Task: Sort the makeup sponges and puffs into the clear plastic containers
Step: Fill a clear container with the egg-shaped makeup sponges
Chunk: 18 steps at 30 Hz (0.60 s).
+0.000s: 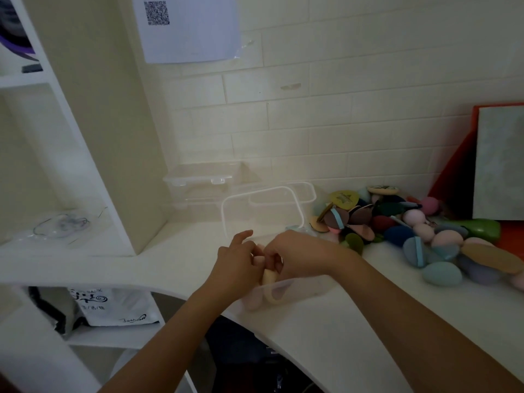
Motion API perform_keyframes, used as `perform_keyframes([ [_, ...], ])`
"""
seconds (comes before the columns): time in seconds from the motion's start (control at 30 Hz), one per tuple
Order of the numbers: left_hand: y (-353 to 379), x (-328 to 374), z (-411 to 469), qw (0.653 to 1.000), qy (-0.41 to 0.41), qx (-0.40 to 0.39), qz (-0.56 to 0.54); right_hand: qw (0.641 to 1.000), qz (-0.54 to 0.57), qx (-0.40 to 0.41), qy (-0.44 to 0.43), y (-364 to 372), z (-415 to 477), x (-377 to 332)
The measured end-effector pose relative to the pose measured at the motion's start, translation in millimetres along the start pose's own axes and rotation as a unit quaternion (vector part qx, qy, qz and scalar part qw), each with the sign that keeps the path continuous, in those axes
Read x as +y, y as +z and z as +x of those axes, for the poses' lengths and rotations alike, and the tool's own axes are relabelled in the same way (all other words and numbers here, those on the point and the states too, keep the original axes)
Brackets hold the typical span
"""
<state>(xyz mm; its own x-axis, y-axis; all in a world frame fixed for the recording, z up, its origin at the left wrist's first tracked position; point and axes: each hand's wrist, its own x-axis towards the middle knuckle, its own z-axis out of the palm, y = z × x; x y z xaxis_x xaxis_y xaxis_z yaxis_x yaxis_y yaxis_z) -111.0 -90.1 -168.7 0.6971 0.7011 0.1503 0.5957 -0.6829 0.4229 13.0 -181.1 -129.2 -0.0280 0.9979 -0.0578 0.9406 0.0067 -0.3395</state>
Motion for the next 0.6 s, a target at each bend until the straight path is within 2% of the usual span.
perform_keyframes([
  [0.13, 0.1, 1.0, -0.8, 1.000, -0.008, 0.009, -0.003, 0.997, 0.070, 0.005, 0.022, 4.1, 2.5, 2.9],
  [0.33, -5.1, 5.2, -3.5, 1.000, 0.005, 0.003, -0.026, 0.980, 0.183, -0.067, 0.029, -14.0, -8.5, 13.4],
  [0.6, -6.5, 6.5, -24.9, 0.997, -0.013, -0.042, -0.056, 0.963, 0.263, -0.007, 0.057, -12.7, -22.5, 5.7],
])
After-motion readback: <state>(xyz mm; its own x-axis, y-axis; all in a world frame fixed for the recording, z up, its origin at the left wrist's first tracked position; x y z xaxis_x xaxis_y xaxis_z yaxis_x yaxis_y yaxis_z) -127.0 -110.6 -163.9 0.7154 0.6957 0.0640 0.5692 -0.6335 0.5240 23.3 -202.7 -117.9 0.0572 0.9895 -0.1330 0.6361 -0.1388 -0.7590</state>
